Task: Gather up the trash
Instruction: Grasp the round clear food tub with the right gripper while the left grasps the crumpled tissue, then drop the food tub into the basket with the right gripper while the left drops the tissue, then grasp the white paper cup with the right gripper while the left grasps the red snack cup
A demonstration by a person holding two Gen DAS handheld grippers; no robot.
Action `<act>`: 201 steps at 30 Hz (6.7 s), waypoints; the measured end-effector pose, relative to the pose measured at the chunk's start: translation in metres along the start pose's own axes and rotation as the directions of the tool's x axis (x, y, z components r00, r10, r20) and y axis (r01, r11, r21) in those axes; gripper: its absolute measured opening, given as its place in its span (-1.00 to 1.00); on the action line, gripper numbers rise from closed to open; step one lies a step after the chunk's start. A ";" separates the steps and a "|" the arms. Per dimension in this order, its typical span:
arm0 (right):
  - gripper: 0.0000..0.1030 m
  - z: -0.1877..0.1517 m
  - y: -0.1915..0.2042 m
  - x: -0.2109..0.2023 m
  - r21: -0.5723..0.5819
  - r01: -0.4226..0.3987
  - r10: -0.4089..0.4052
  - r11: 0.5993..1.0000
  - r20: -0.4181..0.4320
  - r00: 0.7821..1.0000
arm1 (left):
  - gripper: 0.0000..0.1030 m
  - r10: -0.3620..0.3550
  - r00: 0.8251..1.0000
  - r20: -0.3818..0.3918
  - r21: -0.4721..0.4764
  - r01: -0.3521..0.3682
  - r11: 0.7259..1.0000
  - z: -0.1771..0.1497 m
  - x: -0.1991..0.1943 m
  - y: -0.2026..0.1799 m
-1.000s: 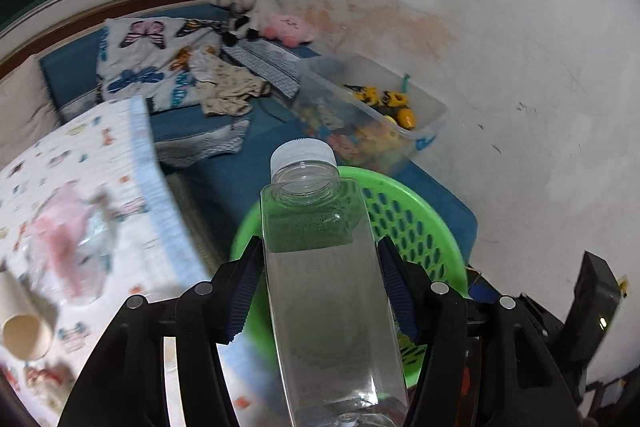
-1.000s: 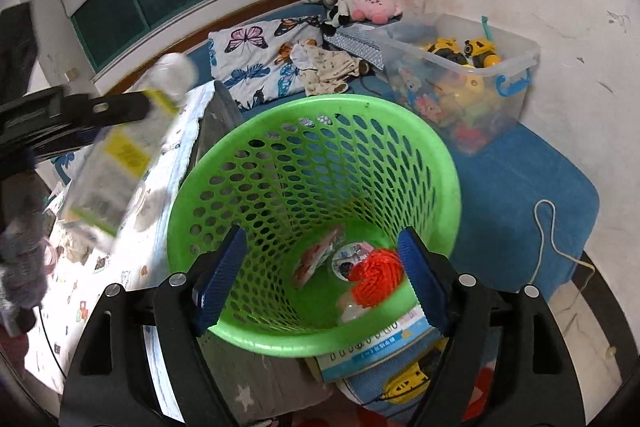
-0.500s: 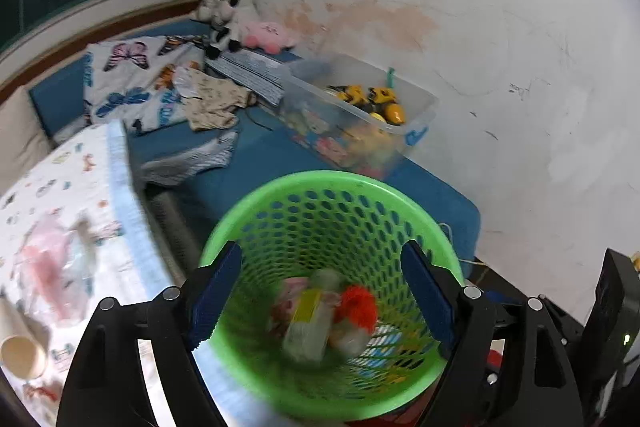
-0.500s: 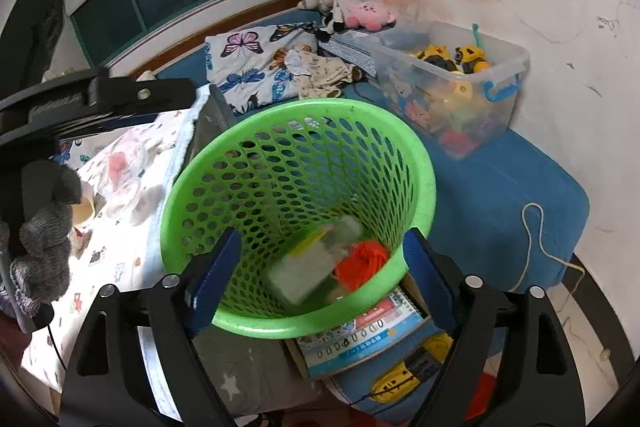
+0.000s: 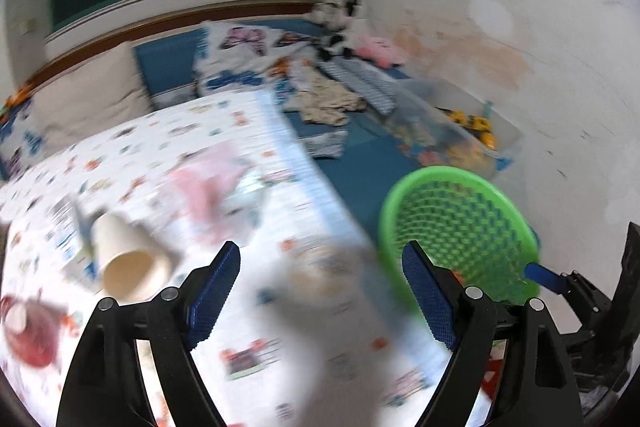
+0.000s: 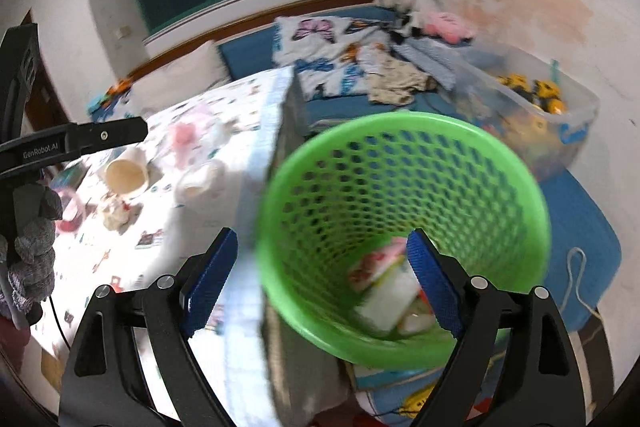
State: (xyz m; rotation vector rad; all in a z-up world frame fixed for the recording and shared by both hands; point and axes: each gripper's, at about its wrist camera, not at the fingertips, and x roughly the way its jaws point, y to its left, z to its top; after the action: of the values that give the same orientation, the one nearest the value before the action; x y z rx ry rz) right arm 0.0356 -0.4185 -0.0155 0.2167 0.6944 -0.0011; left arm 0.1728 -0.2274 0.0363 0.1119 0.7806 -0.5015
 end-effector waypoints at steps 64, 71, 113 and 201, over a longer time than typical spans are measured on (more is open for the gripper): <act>0.16 0.027 0.101 0.090 -0.182 -0.132 0.111 0.974 -0.121 0.986 | -0.04 0.086 0.989 -0.122 -0.223 -0.112 0.968 -0.069 0.023 0.131; 0.16 0.026 0.099 0.076 -0.178 -0.134 0.118 0.975 -0.099 0.988 | -0.15 0.081 0.991 -0.106 -0.213 -0.102 0.972 -0.069 0.010 0.122; 0.36 -0.004 -0.059 0.022 0.070 0.191 -0.186 0.979 -0.075 0.980 | -0.23 -0.233 0.966 -0.110 0.063 0.241 0.969 0.013 0.049 -0.078; 0.78 0.074 0.272 0.198 -0.361 -0.316 0.227 0.877 -0.267 0.937 | 0.74 0.370 0.889 -0.268 -0.825 -0.410 0.389 -0.110 -0.083 0.357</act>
State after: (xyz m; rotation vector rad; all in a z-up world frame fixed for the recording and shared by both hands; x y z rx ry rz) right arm 0.2548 -0.1529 -0.0327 -0.0837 0.8610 0.4408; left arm 0.2202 0.1490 -0.0148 -0.6584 0.9365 0.4200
